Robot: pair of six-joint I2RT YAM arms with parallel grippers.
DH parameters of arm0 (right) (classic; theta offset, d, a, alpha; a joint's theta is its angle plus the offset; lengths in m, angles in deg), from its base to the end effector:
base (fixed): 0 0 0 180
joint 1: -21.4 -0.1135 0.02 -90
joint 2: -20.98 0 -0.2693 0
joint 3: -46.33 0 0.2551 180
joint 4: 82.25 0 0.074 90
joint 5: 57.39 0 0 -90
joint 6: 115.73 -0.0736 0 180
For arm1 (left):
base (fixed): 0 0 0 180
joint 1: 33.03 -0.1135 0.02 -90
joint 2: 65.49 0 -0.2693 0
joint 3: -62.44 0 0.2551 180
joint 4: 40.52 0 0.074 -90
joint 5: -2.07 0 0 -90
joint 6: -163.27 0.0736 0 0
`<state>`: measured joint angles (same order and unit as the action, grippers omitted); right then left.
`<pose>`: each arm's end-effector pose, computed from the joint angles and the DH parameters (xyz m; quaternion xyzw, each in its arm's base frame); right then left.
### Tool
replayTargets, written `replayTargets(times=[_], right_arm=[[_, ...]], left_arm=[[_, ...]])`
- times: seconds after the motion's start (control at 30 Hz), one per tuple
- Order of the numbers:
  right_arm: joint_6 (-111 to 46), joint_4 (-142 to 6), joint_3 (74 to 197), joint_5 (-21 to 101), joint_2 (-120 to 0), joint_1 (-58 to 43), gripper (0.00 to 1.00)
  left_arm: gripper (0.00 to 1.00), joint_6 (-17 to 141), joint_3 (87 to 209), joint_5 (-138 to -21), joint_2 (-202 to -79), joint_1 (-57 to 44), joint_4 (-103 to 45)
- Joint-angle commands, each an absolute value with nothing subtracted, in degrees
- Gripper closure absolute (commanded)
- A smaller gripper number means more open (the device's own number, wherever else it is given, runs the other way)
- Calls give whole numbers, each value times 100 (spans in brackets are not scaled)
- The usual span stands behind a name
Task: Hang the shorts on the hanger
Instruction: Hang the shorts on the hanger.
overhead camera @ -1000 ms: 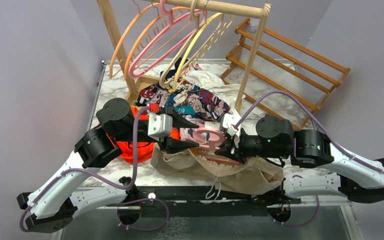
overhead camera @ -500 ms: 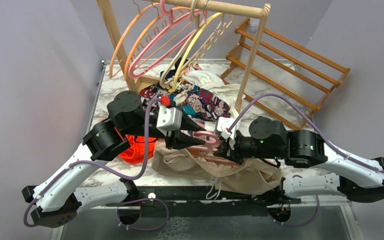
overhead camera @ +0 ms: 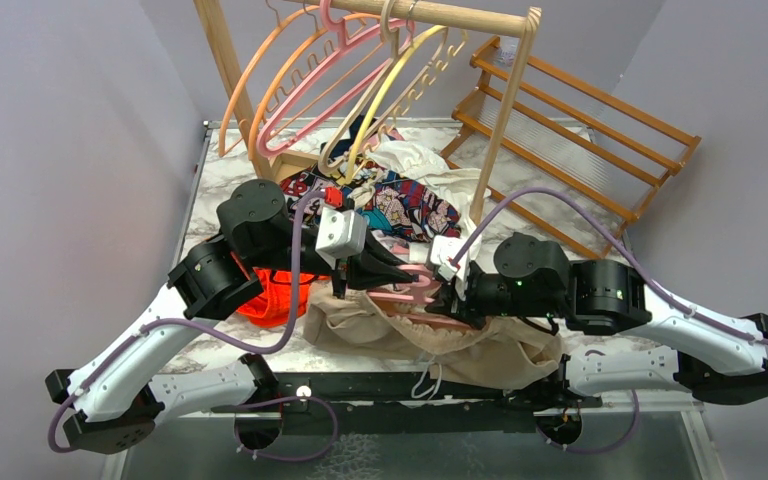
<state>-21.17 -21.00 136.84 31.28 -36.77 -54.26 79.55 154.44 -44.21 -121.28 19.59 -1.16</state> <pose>0.0563 0.2132 0.4089 -0.5491 0.6610 0.2892 0.4218 0.0819 -0.1909 0.4799 0.5543 0.4611 -0.4996 0.4801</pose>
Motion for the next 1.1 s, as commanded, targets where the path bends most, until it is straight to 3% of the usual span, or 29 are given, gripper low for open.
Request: replayTargets(times=[0.0, 0.13, 0.27, 0.6, 1.07], right_arm=[[-2162, -2387, 13747, 3582, -3609, -5429, 88], [-2178, -2310, 13759, 3745, -3458, -5427, 59], [-2143, -2294, 13851, 3801, -3274, -5427, 45], [-2164, -3143, 14155, 3241, -2948, -5428, 43], [-2085, -3054, 14953, 3524, -3758, -5428, 48]], left_arm=[[100, 8032, 15535, -4492, -12126, 1970, -310], [100, 8105, 15490, -4393, -12063, 1970, -401], [100, 8131, 15396, -4309, -11968, 1971, -474], [100, 8092, 15221, -4065, -11814, 1970, -533], [100, 8089, 15328, -4080, -11887, 1977, -547]])
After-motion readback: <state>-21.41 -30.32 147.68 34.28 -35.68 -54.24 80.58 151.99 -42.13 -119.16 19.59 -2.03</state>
